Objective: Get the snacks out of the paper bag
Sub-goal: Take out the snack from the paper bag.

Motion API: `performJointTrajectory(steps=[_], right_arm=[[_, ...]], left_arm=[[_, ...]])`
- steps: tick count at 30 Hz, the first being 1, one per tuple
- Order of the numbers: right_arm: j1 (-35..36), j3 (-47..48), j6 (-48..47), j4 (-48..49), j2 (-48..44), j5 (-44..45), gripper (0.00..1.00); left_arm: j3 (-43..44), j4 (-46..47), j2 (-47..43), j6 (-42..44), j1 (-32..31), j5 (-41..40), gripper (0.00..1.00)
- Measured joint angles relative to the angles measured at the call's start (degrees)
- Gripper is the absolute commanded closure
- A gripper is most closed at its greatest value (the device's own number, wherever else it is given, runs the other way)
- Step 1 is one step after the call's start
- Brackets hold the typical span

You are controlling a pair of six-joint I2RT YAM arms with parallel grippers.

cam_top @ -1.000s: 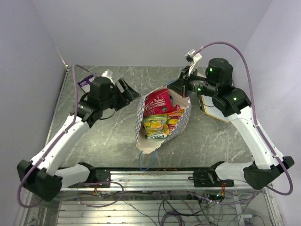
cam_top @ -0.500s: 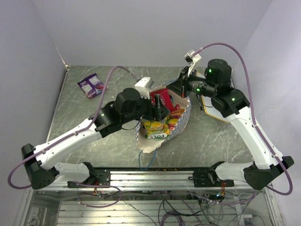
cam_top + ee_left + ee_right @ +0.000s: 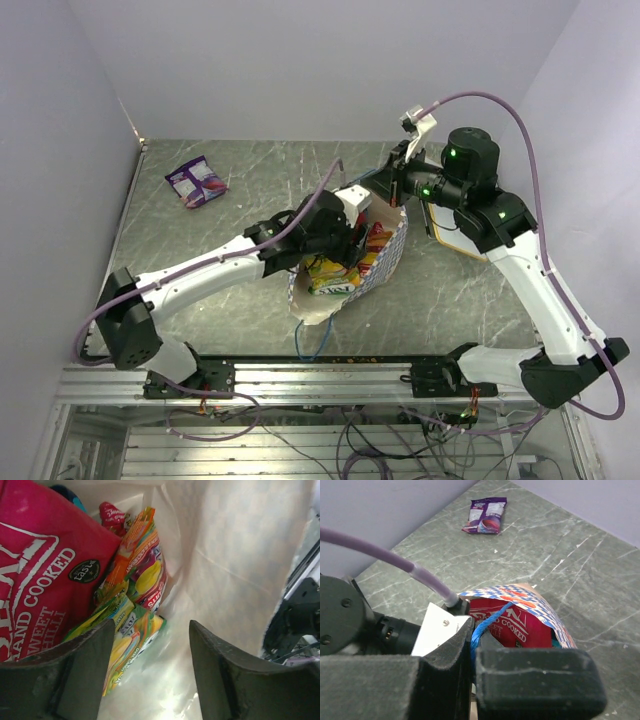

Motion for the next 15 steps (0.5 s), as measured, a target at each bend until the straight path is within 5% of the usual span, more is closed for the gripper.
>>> performJointTrajectory(steps=[15], right_arm=[[-0.1, -0.3, 0.0, -0.2, -0.3, 1.0, 1.00]], left_arm=[[-0.2, 1.2, 6.6, 4.5, 1.1, -5.4, 0.15]])
